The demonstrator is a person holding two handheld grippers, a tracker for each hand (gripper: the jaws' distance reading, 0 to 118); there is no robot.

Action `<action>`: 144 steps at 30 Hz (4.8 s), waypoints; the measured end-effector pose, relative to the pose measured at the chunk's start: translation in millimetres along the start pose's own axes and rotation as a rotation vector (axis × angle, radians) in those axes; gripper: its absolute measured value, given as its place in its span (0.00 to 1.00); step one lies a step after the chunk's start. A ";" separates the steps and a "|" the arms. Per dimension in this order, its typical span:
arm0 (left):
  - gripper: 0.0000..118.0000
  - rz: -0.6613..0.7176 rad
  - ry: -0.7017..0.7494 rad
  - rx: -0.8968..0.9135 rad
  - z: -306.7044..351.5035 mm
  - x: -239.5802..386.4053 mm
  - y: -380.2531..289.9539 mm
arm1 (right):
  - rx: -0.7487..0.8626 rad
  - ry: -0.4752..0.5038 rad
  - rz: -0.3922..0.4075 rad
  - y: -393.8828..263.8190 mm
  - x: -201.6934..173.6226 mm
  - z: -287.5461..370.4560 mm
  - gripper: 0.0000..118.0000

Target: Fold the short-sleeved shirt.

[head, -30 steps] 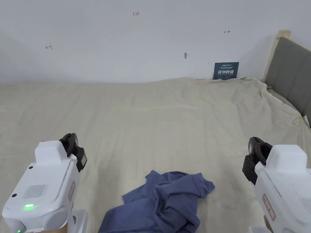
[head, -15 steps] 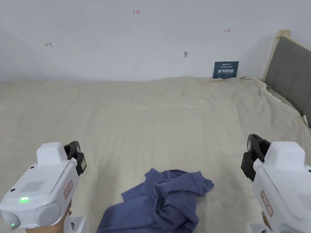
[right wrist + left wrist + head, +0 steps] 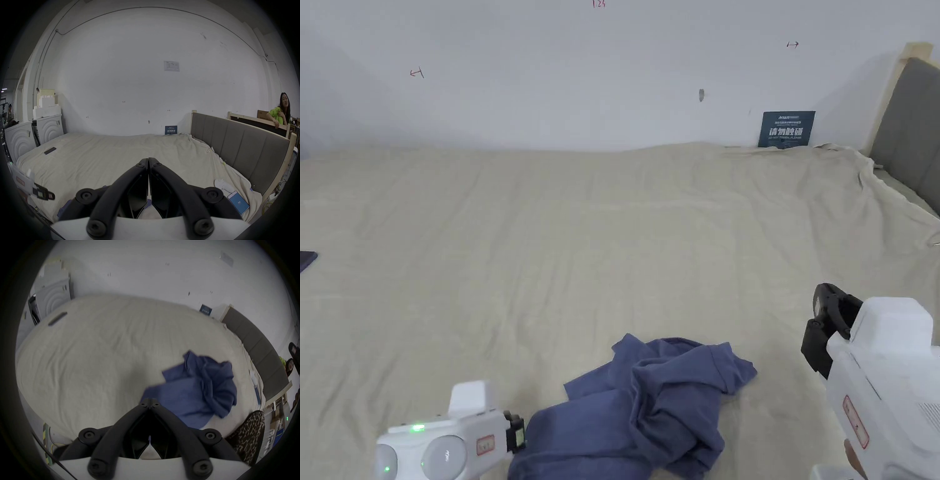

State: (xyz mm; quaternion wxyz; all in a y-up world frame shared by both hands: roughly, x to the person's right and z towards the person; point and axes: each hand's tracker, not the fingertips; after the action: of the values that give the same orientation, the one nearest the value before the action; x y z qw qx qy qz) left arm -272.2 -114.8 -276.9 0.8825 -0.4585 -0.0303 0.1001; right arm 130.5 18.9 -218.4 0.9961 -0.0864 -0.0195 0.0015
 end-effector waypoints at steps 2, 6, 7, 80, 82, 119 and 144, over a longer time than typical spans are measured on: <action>0.00 -0.024 0.020 -0.065 -11.9 2.1 -10.0 | -0.014 0.003 0.000 -3.4 -1.8 -2.3 0.00; 0.50 -0.045 0.052 -0.104 -25.6 6.2 -24.7 | -0.035 0.014 -0.002 -8.7 -5.5 -5.8 0.00; 0.69 -0.039 0.055 -0.113 -28.1 6.4 -27.0 | -0.039 0.016 -0.001 -9.5 -6.2 -6.4 0.00; 0.01 0.055 -0.074 0.366 71.2 -27.3 154.8 | -0.306 0.250 -0.170 56.8 52.6 -161.9 0.03; 0.01 0.077 -0.056 0.392 76.6 -37.3 181.4 | -0.282 0.228 -0.177 76.3 62.3 -170.9 0.03; 0.01 -0.055 0.079 0.336 -39.9 -36.6 264.9 | -0.414 0.128 -0.167 8.4 56.7 -294.6 0.03; 0.01 0.088 0.086 0.039 8.2 -117.9 -36.1 | -0.618 0.064 -0.254 -146.3 50.8 -38.7 0.02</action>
State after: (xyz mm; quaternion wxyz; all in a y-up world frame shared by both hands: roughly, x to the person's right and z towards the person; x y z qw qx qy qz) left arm -383.3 -152.6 -238.2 0.8866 -0.4458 0.0296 0.1196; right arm 182.8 -131.6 -229.3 0.9150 -0.3814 0.0018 -0.1315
